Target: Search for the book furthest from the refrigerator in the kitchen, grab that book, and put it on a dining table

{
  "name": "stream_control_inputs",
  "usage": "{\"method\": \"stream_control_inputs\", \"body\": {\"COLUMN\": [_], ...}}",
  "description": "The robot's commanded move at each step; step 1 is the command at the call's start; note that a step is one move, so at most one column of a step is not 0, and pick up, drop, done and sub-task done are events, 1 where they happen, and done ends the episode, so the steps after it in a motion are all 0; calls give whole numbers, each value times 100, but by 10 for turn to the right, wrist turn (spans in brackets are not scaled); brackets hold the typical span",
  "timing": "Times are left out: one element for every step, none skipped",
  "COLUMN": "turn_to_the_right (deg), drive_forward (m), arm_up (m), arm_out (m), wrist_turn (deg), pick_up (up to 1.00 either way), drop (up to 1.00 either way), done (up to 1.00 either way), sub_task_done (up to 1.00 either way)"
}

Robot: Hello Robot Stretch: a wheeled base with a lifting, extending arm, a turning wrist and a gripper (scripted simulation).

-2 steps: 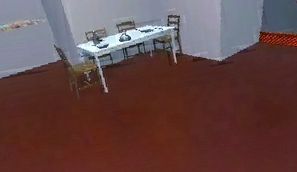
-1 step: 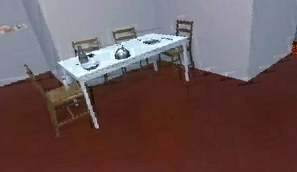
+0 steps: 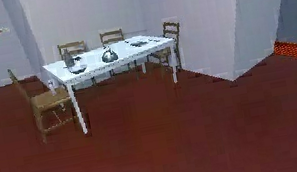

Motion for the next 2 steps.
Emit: {"method": "stream_control_inputs", "body": {"turn_to_the_right": [0, 0], "drive_forward": [100, 90], "arm_up": [0, 0], "arm_out": [0, 0], "wrist_turn": [0, 0], "pick_up": [0, 0], "drop": [0, 0], "done": [0, 0], "sub_task_done": [0, 0]}}
